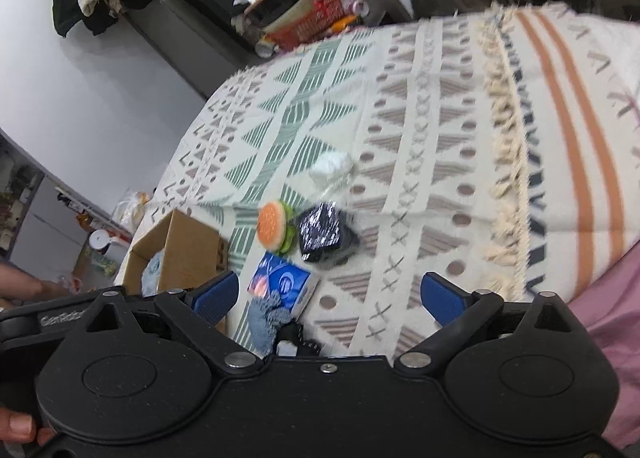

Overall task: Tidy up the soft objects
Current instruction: 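Move the left tool back to the denim cloth piece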

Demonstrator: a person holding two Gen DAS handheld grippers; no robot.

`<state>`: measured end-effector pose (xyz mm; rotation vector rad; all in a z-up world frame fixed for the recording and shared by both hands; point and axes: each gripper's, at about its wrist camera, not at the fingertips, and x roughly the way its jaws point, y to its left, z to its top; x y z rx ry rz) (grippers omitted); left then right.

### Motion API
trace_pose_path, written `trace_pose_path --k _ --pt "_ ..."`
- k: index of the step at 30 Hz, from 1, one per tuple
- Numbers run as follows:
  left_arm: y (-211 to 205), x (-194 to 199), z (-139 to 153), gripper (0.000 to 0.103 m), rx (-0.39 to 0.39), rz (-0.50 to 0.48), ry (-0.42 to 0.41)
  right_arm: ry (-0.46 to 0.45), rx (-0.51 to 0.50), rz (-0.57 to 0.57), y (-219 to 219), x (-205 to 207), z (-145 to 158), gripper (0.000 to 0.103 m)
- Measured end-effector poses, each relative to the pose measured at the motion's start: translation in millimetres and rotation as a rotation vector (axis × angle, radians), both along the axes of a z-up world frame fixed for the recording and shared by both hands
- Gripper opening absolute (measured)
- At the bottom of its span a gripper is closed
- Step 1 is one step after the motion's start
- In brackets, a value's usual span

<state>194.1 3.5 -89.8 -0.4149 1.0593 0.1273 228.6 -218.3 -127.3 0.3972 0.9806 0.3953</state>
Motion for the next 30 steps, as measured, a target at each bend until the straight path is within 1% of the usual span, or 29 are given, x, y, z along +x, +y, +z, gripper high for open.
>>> trace_pose_path --k 1,3,4,6,7,9,11,13,15,20,24,27,30 --pt "-0.6 1.4 -4.3 0.078 -0.004 -0.002 0.007 0.011 0.006 0.013 1.8 -0.6 -4.2 0.095" --pt "-1.7 3.4 -11.2 0.070 -0.005 -0.001 0.016 0.030 0.012 0.028 5.5 -0.7 -11.1 0.088" --pt "-1.5 4.2 -14.6 0.067 -0.003 0.004 0.018 0.040 0.016 0.030 6.8 -1.1 -14.4 0.088" --pt "1.3 6.1 -21.2 0.057 -0.008 0.020 0.030 0.062 0.023 0.044 10.0 -0.4 -20.9 0.083" --pt "2.6 7.6 -25.4 0.054 -0.017 0.024 0.043 0.073 0.027 0.048 11.2 0.4 -23.8 0.081" --pt "4.7 10.4 -34.0 0.045 -0.038 0.027 0.071 0.100 0.030 0.053 14.7 2.4 -31.5 0.078" --pt "4.9 11.9 -39.9 0.042 -0.042 0.030 0.084 0.130 0.032 0.060 18.5 3.6 -39.3 0.073" --pt "4.5 13.8 -45.0 0.042 -0.039 0.030 0.091 0.156 0.036 0.071 22.7 3.5 -46.5 0.068" --pt "3.8 16.4 -50.4 0.041 -0.037 0.029 0.096 0.166 0.023 0.080 28.4 2.8 -50.7 0.066" --pt "1.7 23.8 -61.5 0.042 -0.022 0.022 0.114 0.176 -0.009 0.099 39.6 1.3 -58.6 0.065" --pt "0.6 28.8 -69.4 0.042 0.000 0.019 0.123 0.201 -0.036 0.114 48.9 2.7 -68.8 0.064" --pt "0.7 32.0 -74.2 0.043 0.018 0.012 0.128 0.225 -0.032 0.123 53.4 3.3 -76.0 0.061" --pt "0.6 34.6 -78.5 0.045 0.048 0.011 0.155 0.241 -0.041 0.129 57.9 4.3 -82.7 0.061"
